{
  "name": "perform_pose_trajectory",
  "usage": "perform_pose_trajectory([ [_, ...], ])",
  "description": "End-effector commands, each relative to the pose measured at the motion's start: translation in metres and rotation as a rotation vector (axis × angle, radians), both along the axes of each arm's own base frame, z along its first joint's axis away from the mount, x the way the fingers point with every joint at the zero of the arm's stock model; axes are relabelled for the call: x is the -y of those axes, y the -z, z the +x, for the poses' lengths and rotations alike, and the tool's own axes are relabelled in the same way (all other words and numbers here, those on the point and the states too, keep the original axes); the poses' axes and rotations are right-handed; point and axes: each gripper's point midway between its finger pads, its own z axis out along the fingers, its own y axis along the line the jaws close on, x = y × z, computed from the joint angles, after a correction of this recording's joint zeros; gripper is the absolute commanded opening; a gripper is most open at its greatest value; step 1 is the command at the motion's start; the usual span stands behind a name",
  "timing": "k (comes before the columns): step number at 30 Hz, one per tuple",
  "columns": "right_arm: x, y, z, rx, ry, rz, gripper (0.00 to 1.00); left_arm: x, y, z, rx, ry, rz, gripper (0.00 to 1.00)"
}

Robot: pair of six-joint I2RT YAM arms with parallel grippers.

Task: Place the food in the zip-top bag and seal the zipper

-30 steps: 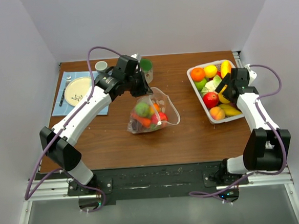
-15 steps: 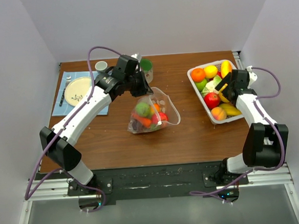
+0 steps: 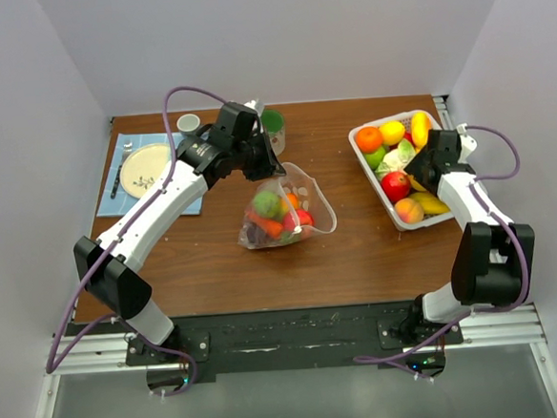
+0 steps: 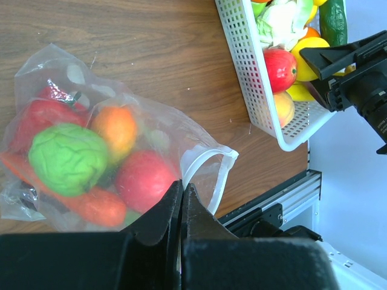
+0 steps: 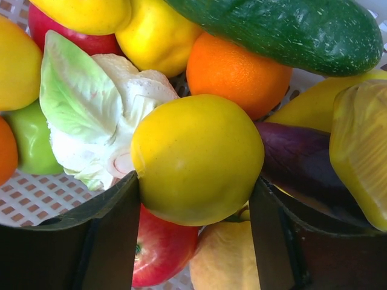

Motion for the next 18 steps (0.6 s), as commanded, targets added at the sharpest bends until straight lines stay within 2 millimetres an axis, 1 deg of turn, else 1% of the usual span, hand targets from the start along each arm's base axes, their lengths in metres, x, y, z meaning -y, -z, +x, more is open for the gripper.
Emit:
perform_pose_trajectory([
  [1, -0.015, -0.042, 0.008, 0.07, -0.036, -0.016, 0.31, 0.004, -0.031, 0.006, 0.077, 0.012, -0.073, 0.0],
  [4, -0.028, -0.059, 0.007, 0.101, -0.069, -0.013, 0.3, 0.004, -0.032, 0.006, 0.079, 0.012, -0.078, 0.0],
  [5, -0.031, -0.069, 0.006, 0.125, -0.079, -0.013, 0.3, 0.004, -0.032, 0.006, 0.078, 0.011, -0.079, 0.0],
  [7, -0.04, -0.076, 0.001, 0.125, -0.103, -0.011, 0.3, 0.005, -0.032, 0.006, 0.077, 0.014, -0.08, 0.0],
  [8, -0.044, -0.088, 0.0, 0.15, -0.115, -0.015, 0.3, 0.005, -0.033, 0.006, 0.078, 0.011, -0.081, 0.0],
  [9, -0.045, -0.091, -0.003, 0.148, -0.118, -0.019, 0.29, 0.005, -0.032, 0.006, 0.076, 0.012, -0.083, 0.0],
  [10, -0.059, -0.095, -0.005, 0.155, -0.155, -0.023, 0.29, 0.006, -0.034, 0.006, 0.08, 0.013, -0.085, 0.0],
  [11, -0.064, -0.106, -0.007, 0.181, -0.17, -0.022, 0.29, 0.006, -0.034, 0.006, 0.078, 0.013, -0.088, 0.0],
  [12, -0.069, -0.109, -0.011, 0.179, -0.181, -0.021, 0.29, 0.006, -0.034, 0.007, 0.079, 0.014, -0.089, 0.0],
  [14, -0.087, -0.118, -0.016, 0.203, -0.233, -0.006, 0.29, 0.007, -0.034, 0.007, 0.078, 0.015, -0.092, 0.0],
  [15, -0.095, -0.128, -0.022, 0.232, -0.256, 0.005, 0.29, 0.008, -0.033, 0.006, 0.076, 0.017, -0.092, 0.0],
  [16, -0.112, -0.132, -0.026, 0.242, -0.308, 0.022, 0.28, 0.008, -0.033, 0.007, 0.075, 0.018, -0.093, 0.0],
  [17, -0.124, -0.135, -0.03, 0.255, -0.339, 0.041, 0.28, 0.008, -0.033, 0.007, 0.075, 0.016, -0.093, 0.0],
  [18, -0.137, -0.143, -0.036, 0.279, -0.383, 0.068, 0.28, 0.009, -0.032, 0.007, 0.073, 0.017, -0.093, 0.0],
])
